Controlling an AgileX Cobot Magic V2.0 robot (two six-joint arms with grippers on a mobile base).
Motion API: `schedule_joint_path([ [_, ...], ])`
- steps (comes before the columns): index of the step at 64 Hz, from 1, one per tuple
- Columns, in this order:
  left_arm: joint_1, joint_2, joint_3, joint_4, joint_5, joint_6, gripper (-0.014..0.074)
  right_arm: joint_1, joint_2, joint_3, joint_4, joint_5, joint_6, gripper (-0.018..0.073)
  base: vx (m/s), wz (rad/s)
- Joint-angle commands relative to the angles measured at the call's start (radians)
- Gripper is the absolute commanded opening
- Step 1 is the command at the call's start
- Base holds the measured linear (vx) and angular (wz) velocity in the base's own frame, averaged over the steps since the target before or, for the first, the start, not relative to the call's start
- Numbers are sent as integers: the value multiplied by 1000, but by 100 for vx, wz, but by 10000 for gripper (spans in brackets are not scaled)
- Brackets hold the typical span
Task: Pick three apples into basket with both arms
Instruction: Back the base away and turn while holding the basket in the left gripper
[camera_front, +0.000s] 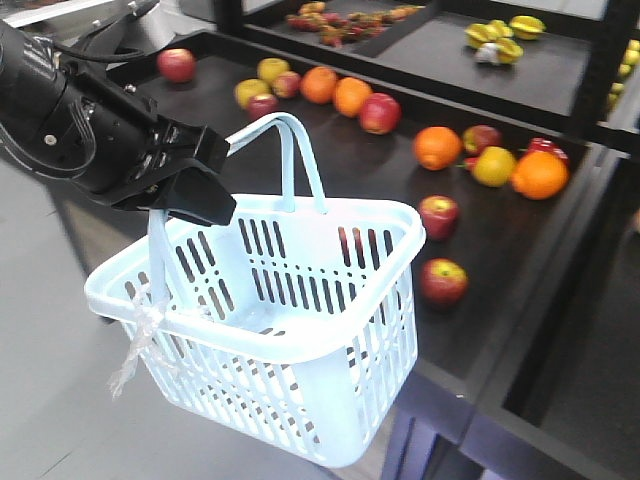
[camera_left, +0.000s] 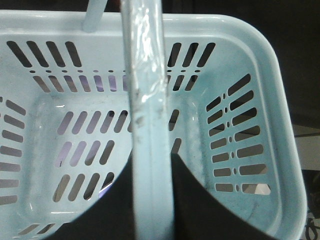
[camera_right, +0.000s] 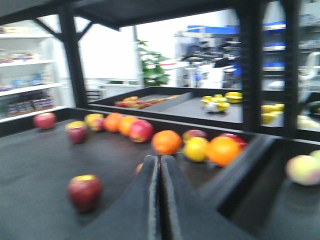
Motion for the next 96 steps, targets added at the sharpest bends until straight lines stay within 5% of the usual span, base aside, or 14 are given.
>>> schedule_joint_path([
  [1, -7, -43, -24, -52, -23, -8, -8, -5, -11, 14, -9, -81, -6, -4, -15, 59],
  [96, -6, -47, -25, -60, -23, -8, -8, -5, -8, 14, -9, -81, -6, -4, -12, 54],
])
